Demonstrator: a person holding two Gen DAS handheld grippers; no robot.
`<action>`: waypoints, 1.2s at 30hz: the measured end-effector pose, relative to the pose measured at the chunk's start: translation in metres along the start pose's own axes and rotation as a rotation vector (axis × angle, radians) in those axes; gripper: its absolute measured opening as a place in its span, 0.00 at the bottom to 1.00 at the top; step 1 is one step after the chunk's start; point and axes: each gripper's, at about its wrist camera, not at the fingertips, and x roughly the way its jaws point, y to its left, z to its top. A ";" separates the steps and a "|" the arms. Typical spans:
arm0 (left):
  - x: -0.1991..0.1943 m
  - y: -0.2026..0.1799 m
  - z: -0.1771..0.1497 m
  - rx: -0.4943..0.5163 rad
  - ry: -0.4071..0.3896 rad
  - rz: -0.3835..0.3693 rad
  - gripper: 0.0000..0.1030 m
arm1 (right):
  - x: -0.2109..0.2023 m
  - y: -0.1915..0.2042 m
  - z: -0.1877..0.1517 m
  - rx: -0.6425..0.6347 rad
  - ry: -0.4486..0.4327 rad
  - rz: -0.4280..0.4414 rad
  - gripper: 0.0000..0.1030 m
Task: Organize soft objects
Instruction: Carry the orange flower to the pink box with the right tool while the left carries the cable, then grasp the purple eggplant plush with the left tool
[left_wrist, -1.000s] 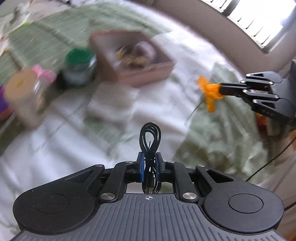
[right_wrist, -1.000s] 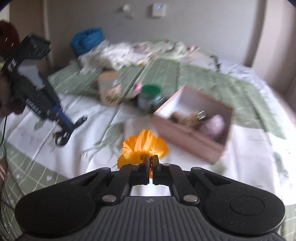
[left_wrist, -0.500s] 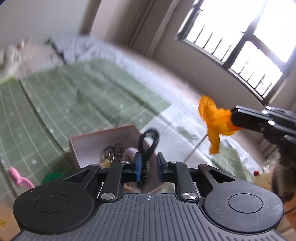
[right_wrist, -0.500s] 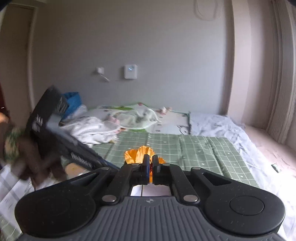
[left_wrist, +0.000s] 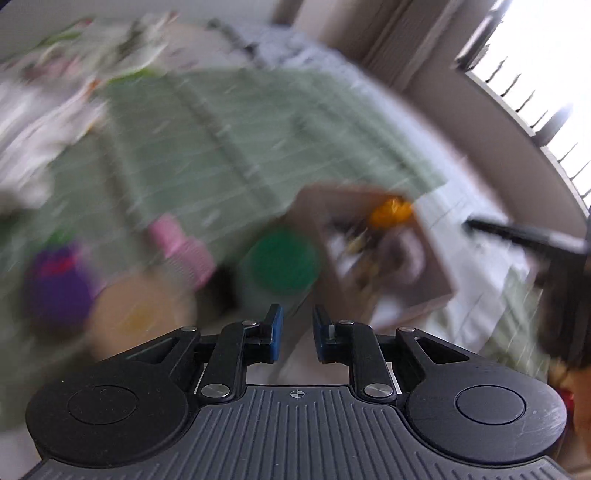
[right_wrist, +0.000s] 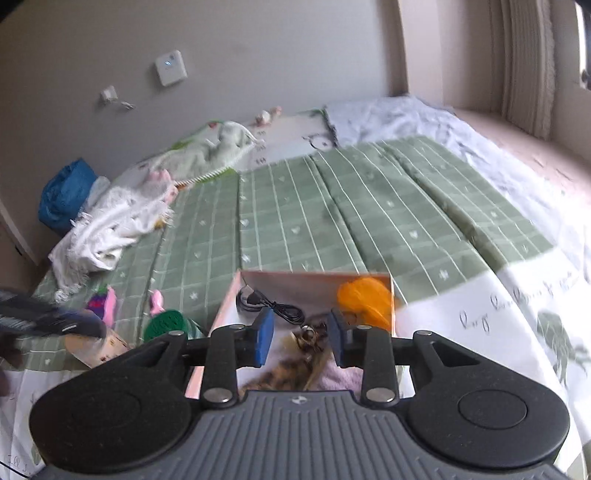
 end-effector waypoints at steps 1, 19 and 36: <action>-0.008 0.009 -0.012 -0.012 0.019 0.014 0.19 | -0.001 -0.002 -0.002 0.018 -0.001 0.000 0.30; -0.019 0.209 -0.009 -0.553 -0.221 0.137 0.19 | 0.075 0.178 0.095 -0.087 0.209 -0.054 0.51; 0.082 0.129 0.044 0.012 -0.023 0.361 0.21 | 0.124 0.196 0.036 -0.032 0.195 0.144 0.52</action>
